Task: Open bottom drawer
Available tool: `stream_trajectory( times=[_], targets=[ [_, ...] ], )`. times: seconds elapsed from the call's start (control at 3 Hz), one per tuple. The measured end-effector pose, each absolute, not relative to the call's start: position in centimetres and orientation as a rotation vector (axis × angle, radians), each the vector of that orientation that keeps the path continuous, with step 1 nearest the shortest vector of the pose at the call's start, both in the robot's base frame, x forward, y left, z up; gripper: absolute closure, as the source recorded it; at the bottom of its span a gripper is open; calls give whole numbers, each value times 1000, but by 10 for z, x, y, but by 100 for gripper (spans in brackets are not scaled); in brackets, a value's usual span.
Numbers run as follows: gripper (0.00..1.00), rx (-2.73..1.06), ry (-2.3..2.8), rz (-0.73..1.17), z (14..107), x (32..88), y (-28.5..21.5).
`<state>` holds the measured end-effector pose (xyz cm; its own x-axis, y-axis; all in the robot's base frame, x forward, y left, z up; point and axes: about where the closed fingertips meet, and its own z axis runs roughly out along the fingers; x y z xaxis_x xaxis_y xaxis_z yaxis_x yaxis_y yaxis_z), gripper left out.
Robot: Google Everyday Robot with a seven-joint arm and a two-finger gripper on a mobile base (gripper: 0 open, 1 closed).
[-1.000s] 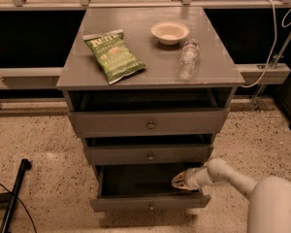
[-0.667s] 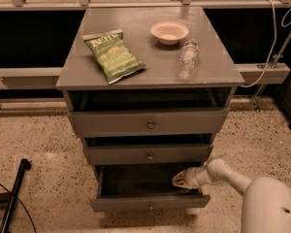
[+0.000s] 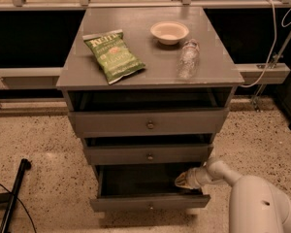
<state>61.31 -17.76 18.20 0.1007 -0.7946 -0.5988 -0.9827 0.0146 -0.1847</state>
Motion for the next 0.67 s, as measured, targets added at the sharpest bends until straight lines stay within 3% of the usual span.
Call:
stream_trajectory(
  times=[0.67],
  targets=[
    [100,-1820,1813,496,151,601,-181]
  ],
)
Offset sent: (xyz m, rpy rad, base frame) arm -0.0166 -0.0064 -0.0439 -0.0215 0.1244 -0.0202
